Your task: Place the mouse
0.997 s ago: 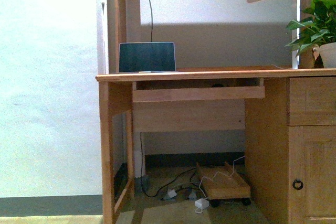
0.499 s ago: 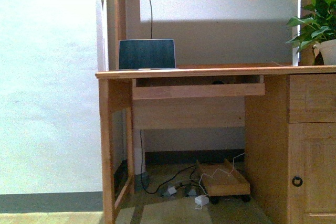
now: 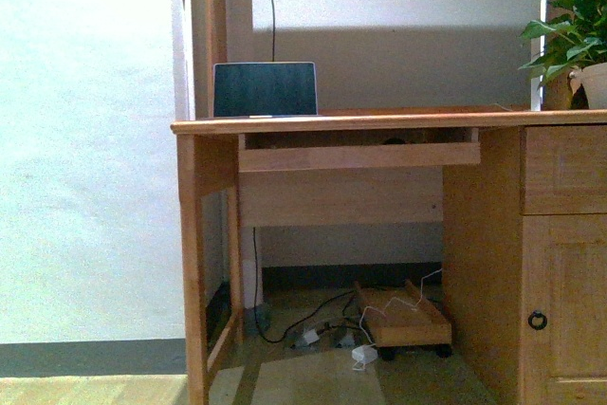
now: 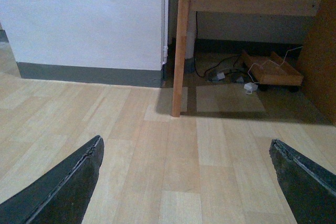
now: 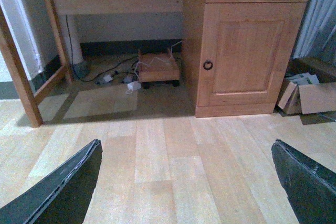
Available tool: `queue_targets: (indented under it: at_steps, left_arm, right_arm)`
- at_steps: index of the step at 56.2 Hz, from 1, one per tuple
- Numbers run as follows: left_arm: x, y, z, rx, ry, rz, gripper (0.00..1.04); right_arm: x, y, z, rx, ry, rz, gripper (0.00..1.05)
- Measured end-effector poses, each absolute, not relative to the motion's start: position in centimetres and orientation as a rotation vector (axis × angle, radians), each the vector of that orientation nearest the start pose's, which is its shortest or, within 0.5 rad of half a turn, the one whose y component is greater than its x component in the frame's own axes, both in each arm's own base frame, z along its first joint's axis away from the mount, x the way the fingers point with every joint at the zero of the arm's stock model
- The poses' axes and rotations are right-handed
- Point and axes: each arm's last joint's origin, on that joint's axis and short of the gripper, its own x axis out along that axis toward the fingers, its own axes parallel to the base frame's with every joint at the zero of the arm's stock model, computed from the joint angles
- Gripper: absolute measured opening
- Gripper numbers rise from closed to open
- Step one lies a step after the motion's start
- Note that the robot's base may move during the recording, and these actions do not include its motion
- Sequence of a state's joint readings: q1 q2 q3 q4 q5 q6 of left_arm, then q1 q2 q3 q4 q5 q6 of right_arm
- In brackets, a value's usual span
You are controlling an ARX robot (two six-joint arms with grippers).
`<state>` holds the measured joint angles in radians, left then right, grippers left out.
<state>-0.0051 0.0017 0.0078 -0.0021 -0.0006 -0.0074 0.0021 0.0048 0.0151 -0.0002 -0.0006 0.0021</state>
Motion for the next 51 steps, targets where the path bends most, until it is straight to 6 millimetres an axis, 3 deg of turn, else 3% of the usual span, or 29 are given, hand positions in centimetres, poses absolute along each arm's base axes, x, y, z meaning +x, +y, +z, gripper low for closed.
queue_targets:
  at_steps: [51]
  left_arm:
    - [9.73, -0.05, 16.58, -0.007, -0.004, -0.005, 0.97]
  right_arm:
    - [9.71, 0.02, 16.83, 0.002, -0.010, 0.003, 0.97]
